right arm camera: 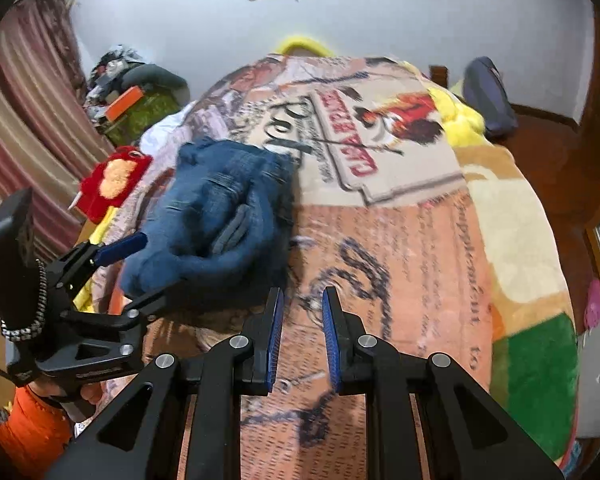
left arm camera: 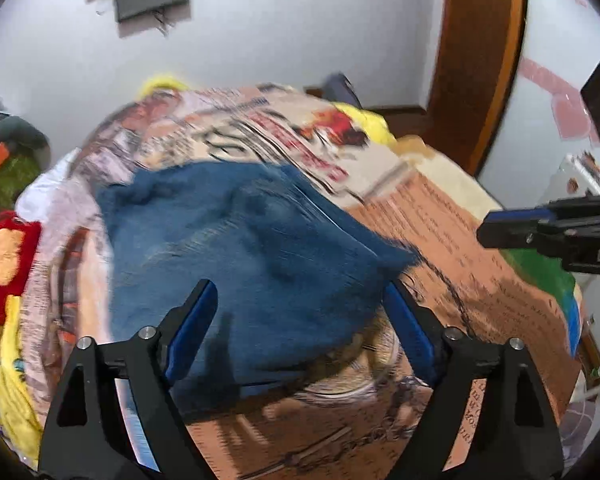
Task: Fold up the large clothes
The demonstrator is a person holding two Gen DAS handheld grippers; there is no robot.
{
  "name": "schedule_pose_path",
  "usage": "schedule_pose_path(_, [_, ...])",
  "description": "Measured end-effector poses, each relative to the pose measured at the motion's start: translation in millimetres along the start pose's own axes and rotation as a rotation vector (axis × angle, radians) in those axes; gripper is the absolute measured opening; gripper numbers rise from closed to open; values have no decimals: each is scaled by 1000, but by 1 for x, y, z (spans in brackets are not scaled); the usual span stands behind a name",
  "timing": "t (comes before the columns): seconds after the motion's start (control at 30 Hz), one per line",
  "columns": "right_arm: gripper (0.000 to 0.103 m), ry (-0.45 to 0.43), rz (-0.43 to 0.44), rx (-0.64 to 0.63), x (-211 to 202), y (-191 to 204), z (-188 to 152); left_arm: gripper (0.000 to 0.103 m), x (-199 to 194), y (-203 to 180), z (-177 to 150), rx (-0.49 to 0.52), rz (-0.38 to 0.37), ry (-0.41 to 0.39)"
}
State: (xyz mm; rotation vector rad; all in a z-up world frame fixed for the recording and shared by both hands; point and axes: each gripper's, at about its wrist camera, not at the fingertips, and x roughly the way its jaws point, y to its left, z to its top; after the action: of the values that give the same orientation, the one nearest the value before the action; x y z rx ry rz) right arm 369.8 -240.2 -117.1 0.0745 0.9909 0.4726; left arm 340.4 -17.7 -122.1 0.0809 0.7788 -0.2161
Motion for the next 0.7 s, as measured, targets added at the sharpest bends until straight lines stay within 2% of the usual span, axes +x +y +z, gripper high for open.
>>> schedule_pose_path(0.07, [16,-19,14,-31,-1,14,8,94,-15,19,4,-34,38,-44])
schedule_pose_path(0.23, [16,-48,60,-104,8,50,31,97,-32,71,5,-126,106,-88])
schedule_pose_path(0.3, [16,-51,71,-140,17,68,39,97,-28,90,1,-149,162,-68])
schedule_pose_path(0.47, [16,-16,65,-264,52,109,48,97,1,123,-23,-192,213,35])
schedule_pose_path(0.6, [16,25,-19,-369,90,126,43,97,29,129,-48,-200,206,121])
schedule_pose_path(0.7, [16,15,-163,-440,115,123,36,98,37,132,-61,-234,163,120])
